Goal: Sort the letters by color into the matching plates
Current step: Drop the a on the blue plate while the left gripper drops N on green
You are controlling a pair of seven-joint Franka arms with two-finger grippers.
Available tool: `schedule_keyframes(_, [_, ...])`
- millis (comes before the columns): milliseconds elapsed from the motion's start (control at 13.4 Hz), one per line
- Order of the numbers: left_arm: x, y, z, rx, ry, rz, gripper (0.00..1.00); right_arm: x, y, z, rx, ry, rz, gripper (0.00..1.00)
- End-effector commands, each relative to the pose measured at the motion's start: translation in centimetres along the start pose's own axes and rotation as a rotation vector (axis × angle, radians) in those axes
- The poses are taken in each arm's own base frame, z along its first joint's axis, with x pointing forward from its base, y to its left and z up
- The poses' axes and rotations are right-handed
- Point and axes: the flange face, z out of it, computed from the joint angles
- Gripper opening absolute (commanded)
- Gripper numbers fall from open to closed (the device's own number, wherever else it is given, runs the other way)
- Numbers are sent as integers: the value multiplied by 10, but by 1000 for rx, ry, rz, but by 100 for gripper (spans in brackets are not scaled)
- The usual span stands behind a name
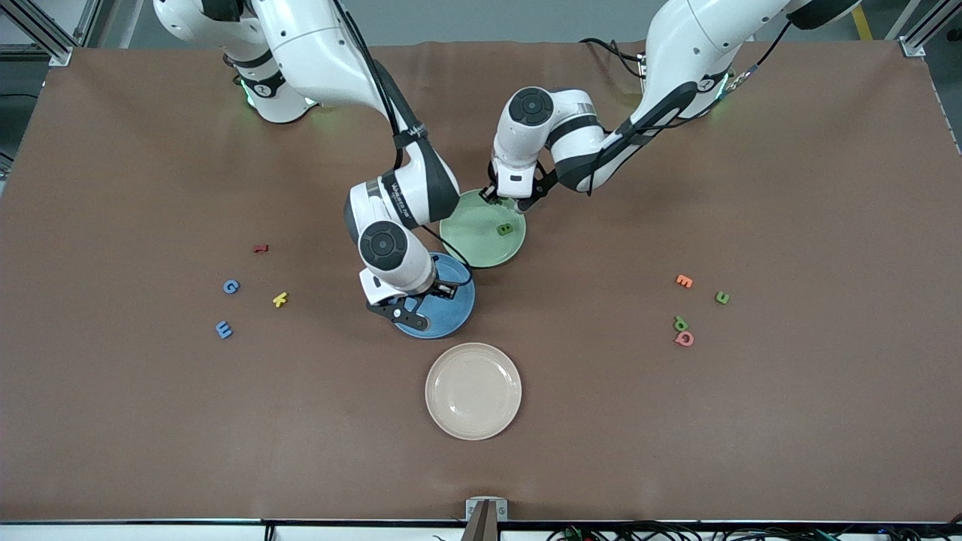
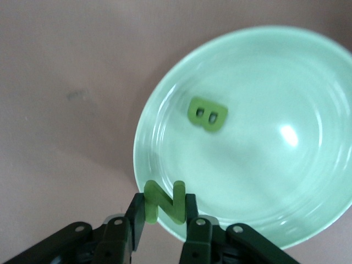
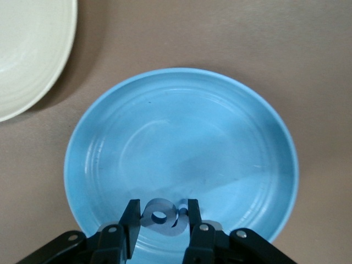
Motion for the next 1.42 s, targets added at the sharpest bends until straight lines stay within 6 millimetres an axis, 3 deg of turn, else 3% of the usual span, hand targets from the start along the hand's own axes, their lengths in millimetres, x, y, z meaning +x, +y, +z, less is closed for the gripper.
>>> schedule_keyframes(0, [1, 5, -1, -22, 1, -29, 100, -2, -17, 9, 44, -10, 16, 20])
schedule_keyframes(150, [14, 9, -9, -34, 18, -46, 100, -1, -18, 18, 46, -3, 18, 21])
schedule_keyframes(449, [68, 21, -49, -104, 88, -55, 100, -4, -20, 24, 49, 6, 13, 24])
schedule_keyframes(524, [86, 23, -58, -106, 111, -43, 100, -4, -21, 24, 48, 6, 10, 35])
schedule_keyframes(748, [149, 21, -82, -72, 183, 36, 100, -5, -21, 17, 54, -3, 11, 82])
schedule_keyframes(898, [184, 19, -90, -33, 205, 107, 100, -10, -21, 1, 48, -24, 2, 100])
schedule_keyframes(973, [202, 18, -95, -27, 210, 147, 100, -10, -15, -14, 28, -61, 1, 100])
schedule_keyframes(1197, [272, 1, -107, 3, 219, 282, 100, -3, 18, -84, -13, -150, -7, 100])
schedule_keyframes(1347, [310, -17, -110, 44, 214, 371, 100, 8, 58, -121, -8, -190, -45, 100])
